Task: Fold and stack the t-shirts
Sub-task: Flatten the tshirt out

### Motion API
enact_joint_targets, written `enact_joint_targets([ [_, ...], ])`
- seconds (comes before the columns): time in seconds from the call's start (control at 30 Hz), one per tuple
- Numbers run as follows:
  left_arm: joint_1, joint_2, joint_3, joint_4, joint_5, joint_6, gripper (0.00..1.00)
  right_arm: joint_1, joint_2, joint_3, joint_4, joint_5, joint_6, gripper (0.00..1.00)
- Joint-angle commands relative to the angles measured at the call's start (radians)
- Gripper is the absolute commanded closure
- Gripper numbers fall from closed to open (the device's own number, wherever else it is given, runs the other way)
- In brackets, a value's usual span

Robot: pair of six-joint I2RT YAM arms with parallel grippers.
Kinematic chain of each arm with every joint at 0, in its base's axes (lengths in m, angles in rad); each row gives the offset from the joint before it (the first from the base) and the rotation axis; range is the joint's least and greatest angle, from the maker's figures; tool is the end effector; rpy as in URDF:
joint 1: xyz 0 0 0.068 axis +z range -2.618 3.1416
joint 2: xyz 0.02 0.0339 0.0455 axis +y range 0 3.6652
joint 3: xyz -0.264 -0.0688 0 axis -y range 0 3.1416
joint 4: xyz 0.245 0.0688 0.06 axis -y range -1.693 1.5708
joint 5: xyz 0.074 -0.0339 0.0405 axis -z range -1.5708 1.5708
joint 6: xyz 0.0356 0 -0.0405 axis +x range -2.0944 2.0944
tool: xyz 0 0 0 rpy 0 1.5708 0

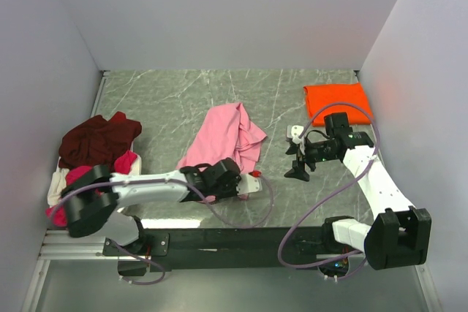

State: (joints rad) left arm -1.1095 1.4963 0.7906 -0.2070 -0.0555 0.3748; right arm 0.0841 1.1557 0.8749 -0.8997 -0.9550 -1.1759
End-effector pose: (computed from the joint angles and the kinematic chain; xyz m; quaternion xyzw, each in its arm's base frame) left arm 0.1321 -0.2613 0.1769 0.6328 0.7033 -0.0915 0.3109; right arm 0.1984 0.0459 0.2574 -0.5853 0.6515 0.2959 0.3813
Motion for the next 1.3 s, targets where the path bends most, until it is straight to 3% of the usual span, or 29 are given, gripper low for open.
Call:
enact_joint_targets([
  [0.0,0.008,-0.207,-0.011,0.015,-0.069,-0.002,1.0,-0.01,-0.008,-0.004,0.011,-0.013,-0.01,0.15],
  [0.17,0.094,-0.447,-0.047,-0.011,-0.05,-0.001,1.0,0.012,0.056,0.01,-0.01,0.01,-0.083,0.15],
  [0.3,0.183,-0.573,-0.082,-0.046,-0.015,0.018,1.0,0.117,0.105,0.045,0.028,0.082,-0.126,0.15],
  [0.53,0.235,-0.74,-0.152,-0.068,-0.064,0.001,1.0,0.323,0.278,0.182,0.13,0.212,-0.065,0.16],
  [0.8,0.26,-0.882,-0.24,-0.005,-0.18,-0.028,1.0,0.555,0.37,0.134,0.386,0.374,0.116,0.17],
  [1.27,0.266,-1.002,-0.283,0.063,-0.277,-0.074,1.0,0.703,0.521,0.154,0.383,0.562,0.148,0.26],
])
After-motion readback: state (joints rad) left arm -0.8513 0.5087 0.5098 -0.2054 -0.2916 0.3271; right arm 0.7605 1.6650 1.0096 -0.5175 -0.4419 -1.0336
